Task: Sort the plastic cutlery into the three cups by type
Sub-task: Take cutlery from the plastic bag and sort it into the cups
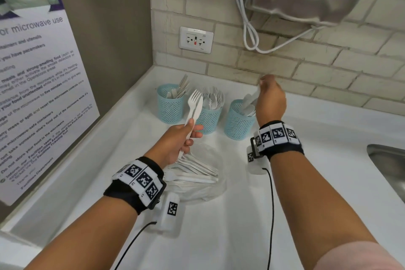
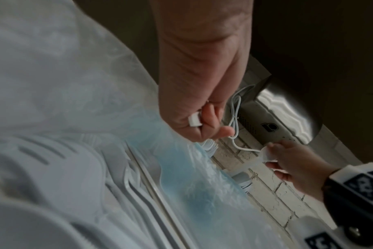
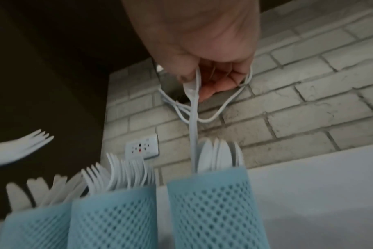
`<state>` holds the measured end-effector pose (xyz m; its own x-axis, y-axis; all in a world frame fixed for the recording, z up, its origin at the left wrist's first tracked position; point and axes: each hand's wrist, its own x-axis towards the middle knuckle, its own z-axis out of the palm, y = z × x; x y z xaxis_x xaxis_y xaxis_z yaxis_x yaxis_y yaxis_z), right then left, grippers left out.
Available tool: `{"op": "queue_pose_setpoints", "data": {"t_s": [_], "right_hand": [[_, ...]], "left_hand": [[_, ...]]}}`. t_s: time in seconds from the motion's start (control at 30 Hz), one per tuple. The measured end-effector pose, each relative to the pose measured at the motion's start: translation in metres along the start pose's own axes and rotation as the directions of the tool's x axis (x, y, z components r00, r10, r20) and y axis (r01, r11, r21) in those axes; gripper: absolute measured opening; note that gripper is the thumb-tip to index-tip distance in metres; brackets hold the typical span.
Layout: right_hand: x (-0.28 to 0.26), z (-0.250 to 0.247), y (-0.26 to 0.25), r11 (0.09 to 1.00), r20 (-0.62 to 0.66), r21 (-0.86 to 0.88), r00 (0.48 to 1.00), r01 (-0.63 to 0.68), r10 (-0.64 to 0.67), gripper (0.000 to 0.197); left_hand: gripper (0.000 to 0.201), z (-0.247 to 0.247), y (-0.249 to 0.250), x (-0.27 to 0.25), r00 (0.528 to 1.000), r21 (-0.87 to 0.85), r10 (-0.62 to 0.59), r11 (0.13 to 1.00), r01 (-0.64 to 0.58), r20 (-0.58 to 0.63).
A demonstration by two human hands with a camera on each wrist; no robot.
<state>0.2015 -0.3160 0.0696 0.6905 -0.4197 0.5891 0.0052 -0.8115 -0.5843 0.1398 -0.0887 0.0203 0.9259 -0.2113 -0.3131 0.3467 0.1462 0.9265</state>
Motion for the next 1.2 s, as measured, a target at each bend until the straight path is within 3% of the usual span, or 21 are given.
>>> {"op": "queue_pose_setpoints", "data": {"t_s": [0.1,0.2,0.3,0.37,0.43,0.5,0.57,0.63,0.7,0.77,0.9,0.97,1.03,1.1,1.2], "right_hand": [[-0.009,0.023,0.017,0.946,0.175,-0.277,0.977,0.167,-0.121,0.024],[-0.017,0.033,0.025,0.880,0.370,-0.413,0.926,0.236,-0.075,0.027],[-0.016,0.037,0.015,0.893,0.351,-0.410,0.936,0.189,-0.037,0.032],[-0.015,0.038,-0.004,0.928,0.190,-0.311,0.970,0.205,-0.151,0.034],[-0.015,0.035,-0.027,0.952,0.073,-0.065,0.952,0.301,-0.296,0.035],[-0.019,0.029,-0.052,0.933,0.173,0.218,0.930,0.287,-0.326,0.035],[-0.025,0.026,-0.073,0.943,0.433,0.303,0.861,0.139,-0.266,0.046],[-0.030,0.027,-0.084,0.946,0.652,0.324,0.729,-0.018,-0.209,0.059],[-0.035,0.031,-0.089,0.912,0.754,0.374,0.628,-0.170,-0.192,0.061],[-0.039,0.036,-0.091,0.880,0.772,0.414,0.602,-0.231,-0.205,0.053],[-0.036,0.046,-0.098,0.844,0.737,0.447,0.657,-0.298,-0.158,0.027],[-0.023,0.048,-0.105,0.790,0.666,0.485,0.744,-0.375,-0.056,0.018],[-0.005,0.045,-0.115,0.741,0.514,0.558,0.856,-0.373,0.044,0.015],[0.008,0.043,-0.125,0.712,0.347,0.636,0.934,-0.297,0.079,0.010],[0.008,0.060,-0.135,0.810,0.178,0.583,0.982,-0.059,-0.057,0.005]], "left_hand": [[0.038,-0.004,0.001,0.001,0.996,-0.134,-0.057,0.989,0.066,0.063],[0.033,-0.010,0.001,0.000,0.994,-0.191,-0.047,0.979,0.065,0.100],[0.024,-0.014,0.002,-0.001,0.996,-0.160,-0.015,0.987,0.029,0.093],[0.022,-0.014,0.003,-0.001,0.996,-0.164,0.002,0.986,0.012,0.084],[0.021,-0.013,0.003,0.000,0.997,-0.185,0.020,0.983,-0.006,0.076],[0.020,-0.013,0.003,0.001,0.997,-0.198,0.040,0.980,-0.028,0.059],[0.019,-0.014,0.003,0.001,0.998,-0.200,0.061,0.978,-0.054,0.026],[0.019,-0.015,0.005,0.001,0.997,-0.223,0.071,0.972,-0.067,0.009],[0.021,-0.017,0.008,0.001,0.997,-0.250,0.072,0.966,-0.068,0.009],[0.023,-0.018,0.010,-0.001,0.997,-0.237,0.082,0.968,-0.081,-0.006],[0.024,-0.022,0.013,-0.003,0.991,-0.175,0.105,0.977,-0.119,-0.087],[0.023,-0.029,0.014,-0.003,0.983,-0.179,0.098,0.976,-0.126,-0.155],[0.027,-0.038,0.015,-0.002,0.972,-0.176,0.102,0.974,-0.140,-0.211],[0.032,-0.046,0.016,-0.002,0.964,-0.152,0.113,0.976,-0.153,-0.242],[0.034,-0.049,0.017,0.000,0.962,-0.156,0.100,0.977,-0.143,-0.255]]}}
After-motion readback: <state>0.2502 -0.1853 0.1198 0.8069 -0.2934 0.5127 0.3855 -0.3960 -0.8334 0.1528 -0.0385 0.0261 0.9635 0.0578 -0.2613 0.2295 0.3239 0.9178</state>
